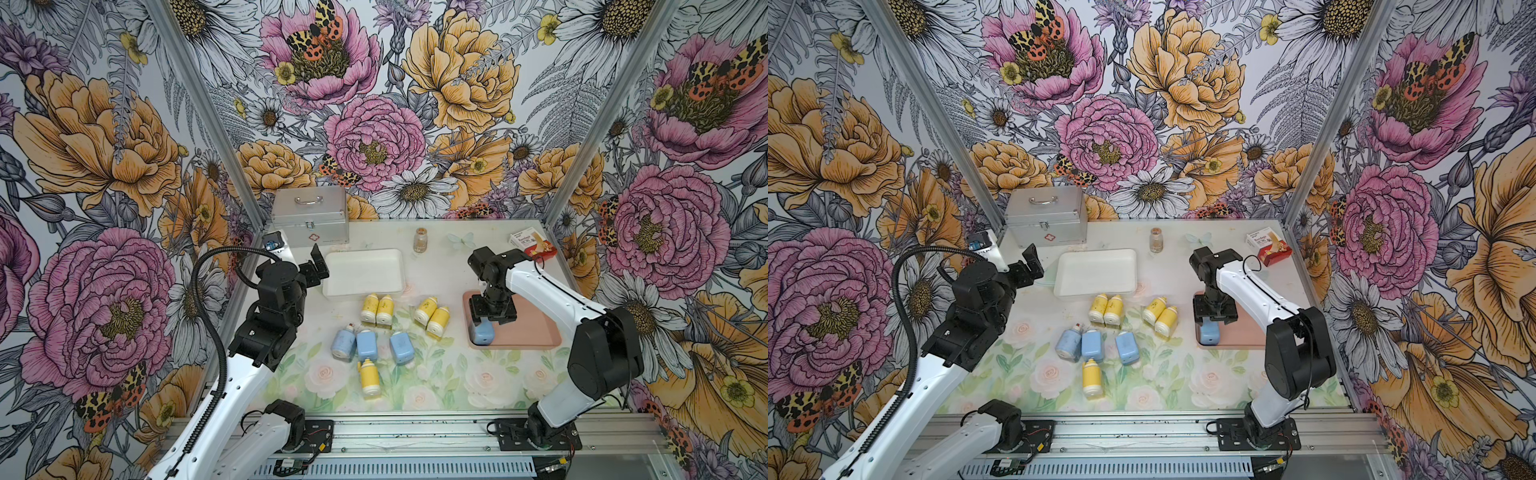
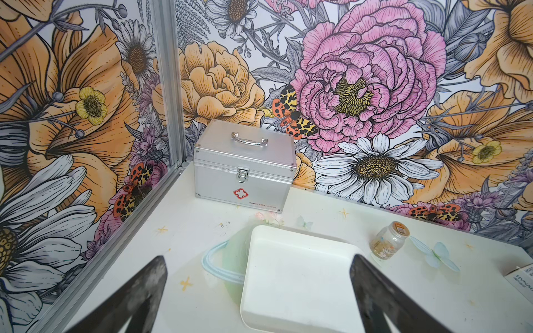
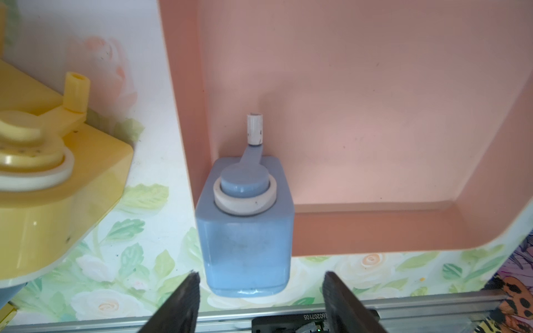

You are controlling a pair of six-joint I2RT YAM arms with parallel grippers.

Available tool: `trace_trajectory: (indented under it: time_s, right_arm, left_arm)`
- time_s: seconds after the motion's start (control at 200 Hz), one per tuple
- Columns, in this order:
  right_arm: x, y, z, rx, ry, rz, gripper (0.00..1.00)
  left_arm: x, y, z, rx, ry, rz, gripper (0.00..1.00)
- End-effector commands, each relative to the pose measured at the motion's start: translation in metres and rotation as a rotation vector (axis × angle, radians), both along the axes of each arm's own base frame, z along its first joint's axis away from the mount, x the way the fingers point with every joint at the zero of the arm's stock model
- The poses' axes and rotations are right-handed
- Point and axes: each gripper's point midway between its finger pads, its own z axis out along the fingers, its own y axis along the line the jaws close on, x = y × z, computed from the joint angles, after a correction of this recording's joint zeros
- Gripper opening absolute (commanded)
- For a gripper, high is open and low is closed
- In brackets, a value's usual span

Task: Place the pencil sharpeners by color into the storage box
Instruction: Place the pencil sharpener in the storage box, then pick up the pencil sharpener from the center of the board.

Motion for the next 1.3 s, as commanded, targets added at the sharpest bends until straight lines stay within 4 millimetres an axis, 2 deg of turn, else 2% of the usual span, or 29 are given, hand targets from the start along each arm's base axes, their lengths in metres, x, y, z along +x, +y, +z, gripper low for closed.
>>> trace_trajectory:
  time_s: [0.0, 0.11, 0.225, 0.385, 0.575, 0.646, 0.841, 1.291]
  right_arm:
    - [0.001, -0.001, 0.035, -0.019, -0.078, 0.005, 0.69]
    - [-0.001, 0.013, 0.053, -0.014, -0.105, 0.034, 0.69]
    - [-0.007, 0.037, 0.065, -0.014, -0.119, 0.086, 0.69]
    - [-0.021, 0.080, 0.068, 0.027, -0.112, 0.147, 0.69]
    - [-0.040, 0.118, 0.067, 0.060, -0.088, 0.208, 0.69]
    - [-0.050, 0.134, 0.065, 0.065, -0.080, 0.249, 0.69]
    - [-0.062, 0.167, 0.053, 0.092, -0.054, 0.298, 0.69]
    - [-0.058, 0.221, 0.015, 0.127, 0.009, 0.382, 0.72]
  left_arm:
    - [-0.002, -0.004, -0.001, 0.004, 0.002, -0.021, 0.99]
    - [-0.003, -0.004, 0.001, 0.001, -0.001, -0.024, 0.99]
    - [-0.005, -0.002, 0.003, -0.004, -0.011, -0.021, 0.99]
    - [-0.004, 0.000, 0.003, -0.009, -0.010, -0.015, 0.99]
    - [-0.003, 0.004, 0.003, -0.021, -0.011, -0.006, 0.99]
    - [-0.002, 0.005, 0.001, -0.028, -0.008, -0.005, 0.99]
    - [0.000, 0.004, -0.002, -0.031, 0.002, -0.009, 0.99]
    - [-0.001, 0.005, -0.001, -0.029, -0.001, -0.005, 0.99]
